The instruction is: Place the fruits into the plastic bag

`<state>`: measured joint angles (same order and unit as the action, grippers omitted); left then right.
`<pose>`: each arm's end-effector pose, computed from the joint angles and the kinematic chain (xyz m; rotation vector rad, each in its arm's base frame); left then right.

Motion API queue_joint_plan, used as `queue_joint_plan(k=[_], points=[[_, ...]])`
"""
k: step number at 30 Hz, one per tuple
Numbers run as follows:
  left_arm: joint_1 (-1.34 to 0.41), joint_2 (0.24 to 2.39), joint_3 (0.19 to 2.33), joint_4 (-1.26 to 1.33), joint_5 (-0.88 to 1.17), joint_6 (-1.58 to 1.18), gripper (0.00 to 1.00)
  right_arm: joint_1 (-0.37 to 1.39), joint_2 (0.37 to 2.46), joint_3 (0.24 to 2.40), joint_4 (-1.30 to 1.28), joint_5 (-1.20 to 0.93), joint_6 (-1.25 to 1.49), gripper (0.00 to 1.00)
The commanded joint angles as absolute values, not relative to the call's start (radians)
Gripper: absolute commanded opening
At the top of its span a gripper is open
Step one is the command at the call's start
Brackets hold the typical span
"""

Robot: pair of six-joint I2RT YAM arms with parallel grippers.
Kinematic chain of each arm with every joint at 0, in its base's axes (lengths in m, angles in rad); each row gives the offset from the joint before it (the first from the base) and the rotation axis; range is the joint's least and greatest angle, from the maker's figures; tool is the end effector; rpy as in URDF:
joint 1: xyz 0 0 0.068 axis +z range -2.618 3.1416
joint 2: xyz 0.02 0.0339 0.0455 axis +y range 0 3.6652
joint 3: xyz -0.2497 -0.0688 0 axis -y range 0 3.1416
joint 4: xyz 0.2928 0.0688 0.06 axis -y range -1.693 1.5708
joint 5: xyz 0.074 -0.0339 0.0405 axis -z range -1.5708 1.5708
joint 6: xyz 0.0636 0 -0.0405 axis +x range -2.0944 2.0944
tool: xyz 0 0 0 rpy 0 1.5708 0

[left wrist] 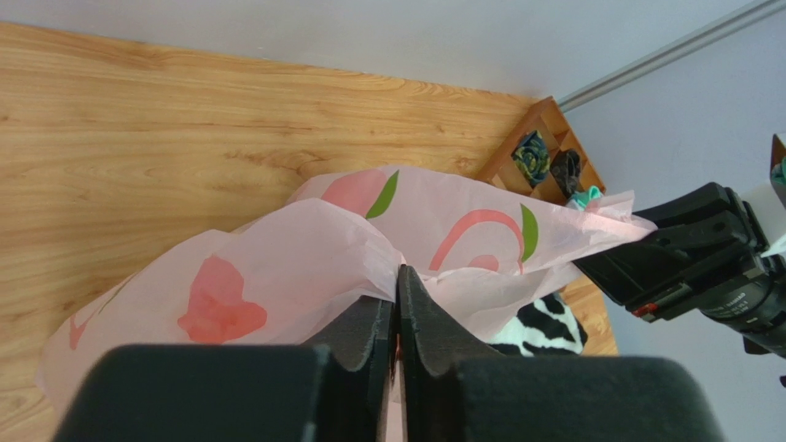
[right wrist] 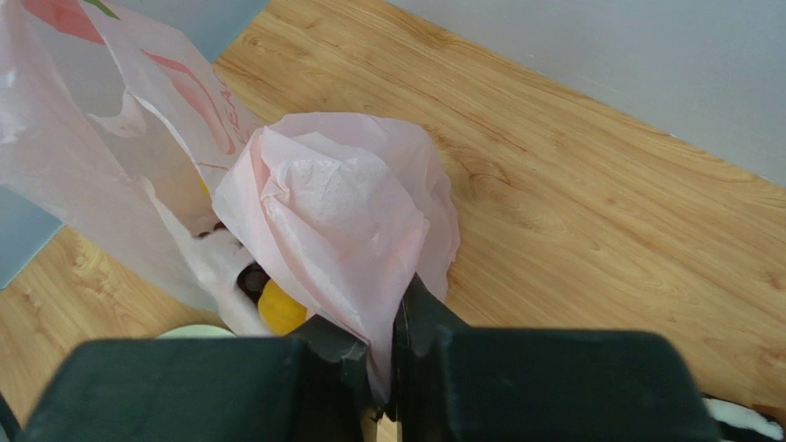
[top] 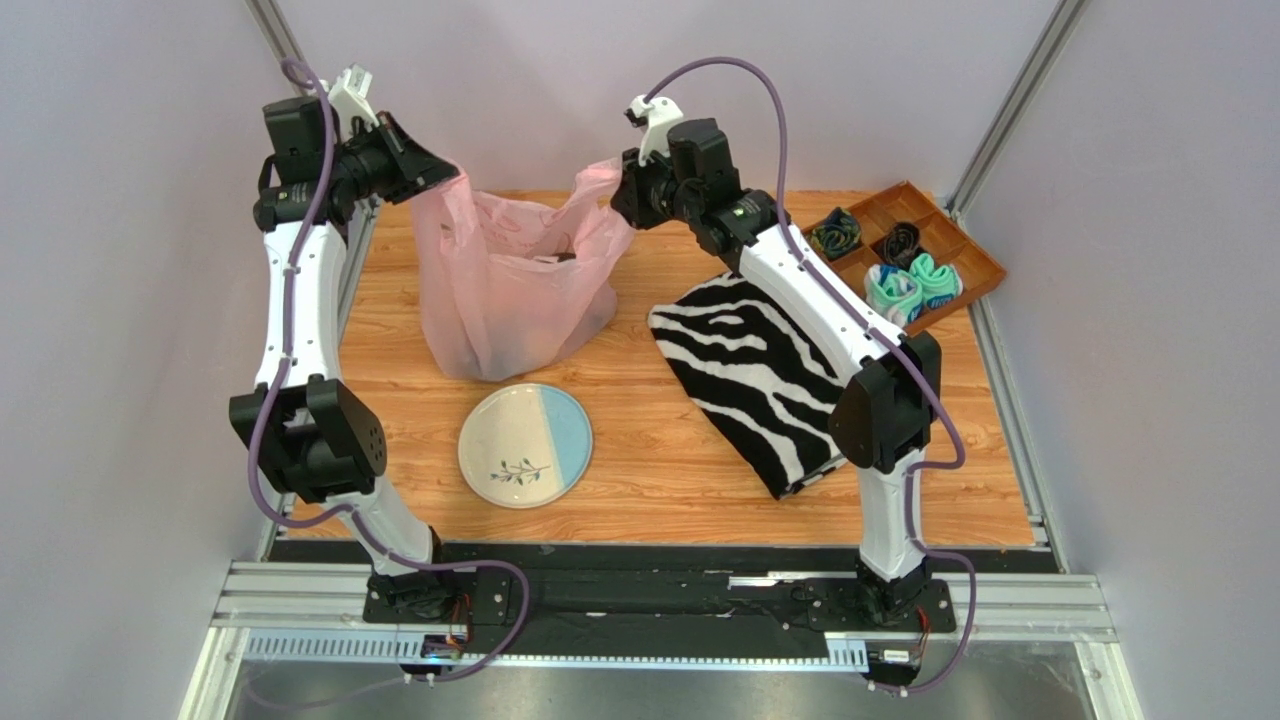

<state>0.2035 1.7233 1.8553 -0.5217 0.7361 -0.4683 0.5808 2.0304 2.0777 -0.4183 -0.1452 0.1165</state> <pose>0.4516 0.0496 0.4123 -0.1621 1.9501 -0.8918 0.4531 0.3084 0.3614 -0.5523 1.9074 0.5990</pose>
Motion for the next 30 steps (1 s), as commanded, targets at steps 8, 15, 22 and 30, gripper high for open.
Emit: queue_joint_plan(k=[8, 15, 22, 30], points=[[0.207, 1.537, 1.717, -0.431, 0.649, -0.292, 0.95, 0.578, 1.999, 2.085, -0.377, -0.291, 0.104, 0.74], [0.207, 1.336, 1.563, -0.374, 0.505, -0.258, 0.95, 0.578, 1.890, 1.996, -0.351, -0.316, 0.078, 0.80], [0.207, 1.125, 1.370, -0.310, 0.344, -0.256, 0.96, 0.577, 1.678, 1.786, -0.288, -0.244, 0.072, 0.81], [0.192, 0.865, 1.103, -0.261, 0.365, -0.253, 0.97, 0.493, 1.315, 1.395, -0.200, -0.056, 0.129, 0.81]])
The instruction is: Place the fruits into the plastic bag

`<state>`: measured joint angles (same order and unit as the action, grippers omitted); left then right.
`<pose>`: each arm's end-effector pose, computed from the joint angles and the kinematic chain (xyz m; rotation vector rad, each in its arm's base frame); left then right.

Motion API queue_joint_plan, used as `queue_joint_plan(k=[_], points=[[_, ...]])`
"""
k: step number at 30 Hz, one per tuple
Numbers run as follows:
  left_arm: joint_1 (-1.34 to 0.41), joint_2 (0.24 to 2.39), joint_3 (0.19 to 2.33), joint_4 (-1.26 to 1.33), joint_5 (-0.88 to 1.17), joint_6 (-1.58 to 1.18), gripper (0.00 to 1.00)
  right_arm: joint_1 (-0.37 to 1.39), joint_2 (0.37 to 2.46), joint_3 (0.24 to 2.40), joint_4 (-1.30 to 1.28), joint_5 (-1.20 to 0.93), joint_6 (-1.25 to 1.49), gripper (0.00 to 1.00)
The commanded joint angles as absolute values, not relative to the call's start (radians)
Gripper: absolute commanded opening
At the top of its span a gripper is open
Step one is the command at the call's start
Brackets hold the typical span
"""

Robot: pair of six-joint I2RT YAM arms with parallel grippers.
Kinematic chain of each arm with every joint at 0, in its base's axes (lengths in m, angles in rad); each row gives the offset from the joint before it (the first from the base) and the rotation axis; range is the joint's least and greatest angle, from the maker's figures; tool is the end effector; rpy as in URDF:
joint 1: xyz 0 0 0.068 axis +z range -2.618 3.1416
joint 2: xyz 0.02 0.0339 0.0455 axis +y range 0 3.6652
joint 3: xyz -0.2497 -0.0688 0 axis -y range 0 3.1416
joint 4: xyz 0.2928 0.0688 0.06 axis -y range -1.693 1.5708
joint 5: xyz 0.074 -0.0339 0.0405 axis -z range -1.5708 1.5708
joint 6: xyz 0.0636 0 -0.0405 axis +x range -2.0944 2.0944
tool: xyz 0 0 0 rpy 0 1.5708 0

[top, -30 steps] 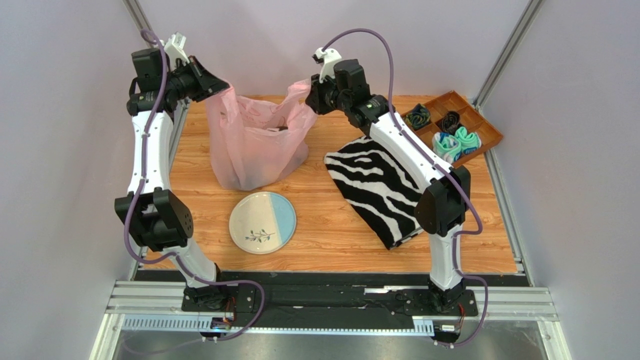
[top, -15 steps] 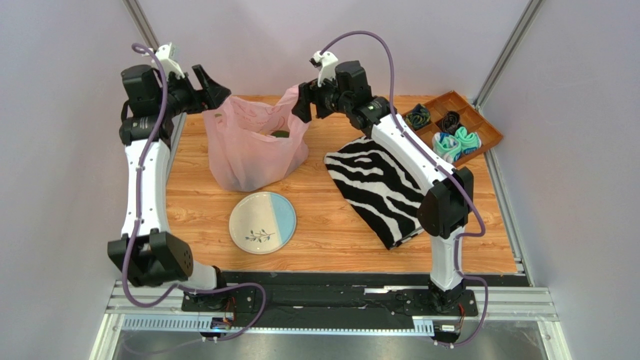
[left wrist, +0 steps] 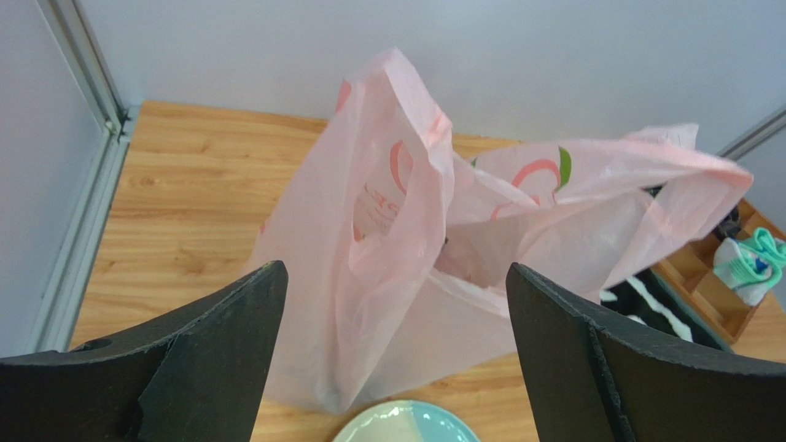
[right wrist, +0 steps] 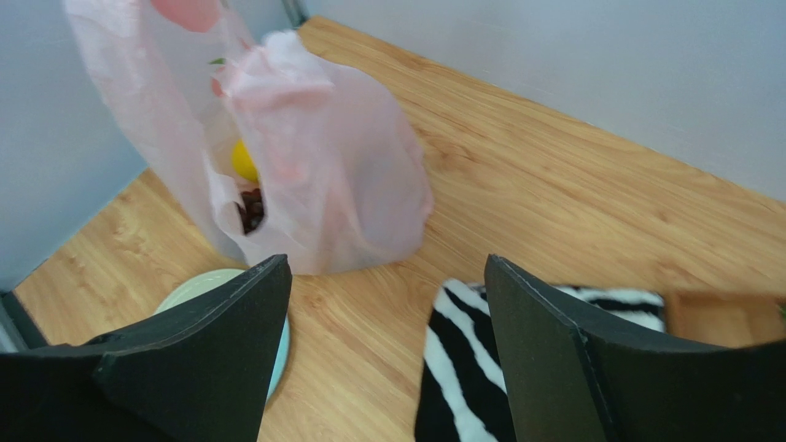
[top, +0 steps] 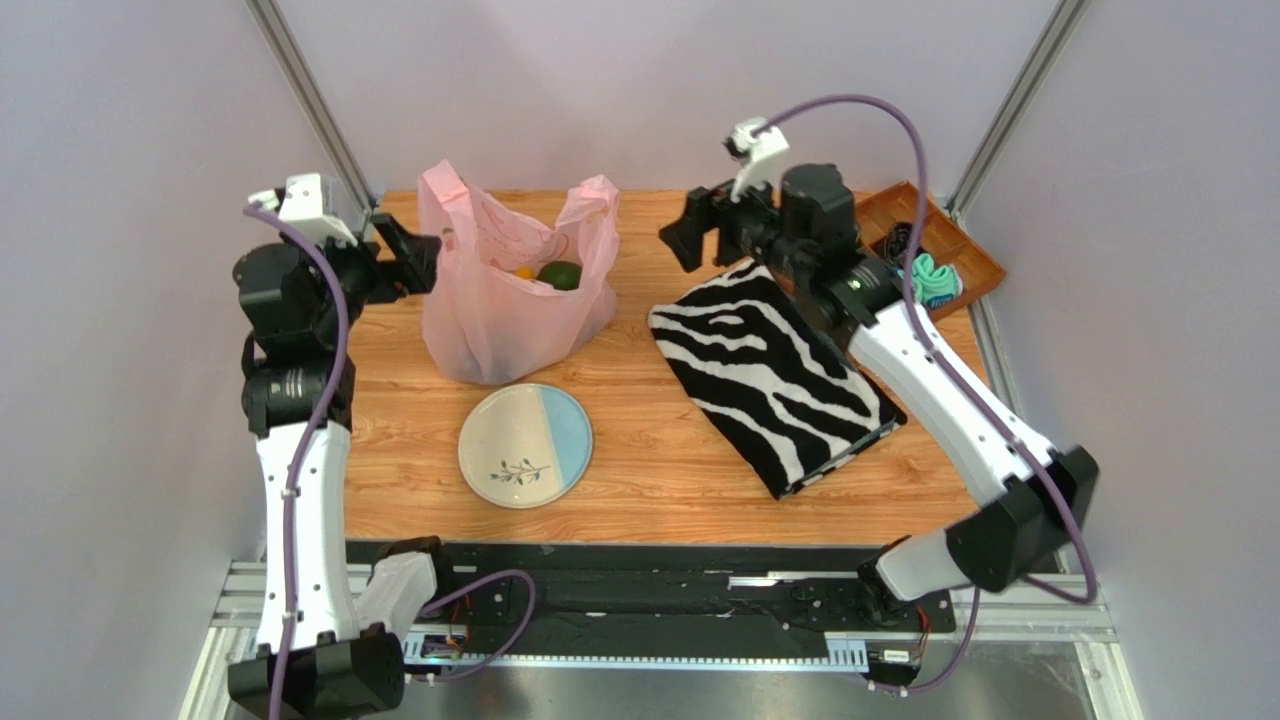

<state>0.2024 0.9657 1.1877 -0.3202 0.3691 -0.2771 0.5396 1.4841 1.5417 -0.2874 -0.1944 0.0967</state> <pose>0.2819 0.0344 0.4288 -0.1208 1.6708 -0.3640 0.3541 0.2264 0.4079 -0.5416 1.7593 0.6253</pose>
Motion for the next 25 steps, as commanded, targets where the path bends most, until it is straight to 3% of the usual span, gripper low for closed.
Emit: queue_joint_plan(k=[1, 11, 25], points=[[0.189, 0.835, 1.080, -0.255, 0.364, -0.255, 0.97, 0.476, 1.278, 1.305, -0.174, -0.028, 0.135, 0.81], [0.176, 0.571, 0.922, -0.247, 0.396, -0.293, 0.98, 0.466, 0.858, 0.895, -0.055, 0.294, 0.121, 0.81], [0.176, 0.502, 0.940, -0.317, 0.345, -0.261, 0.98, 0.465, 0.819, 0.858, -0.097, 0.350, 0.127, 0.81]])
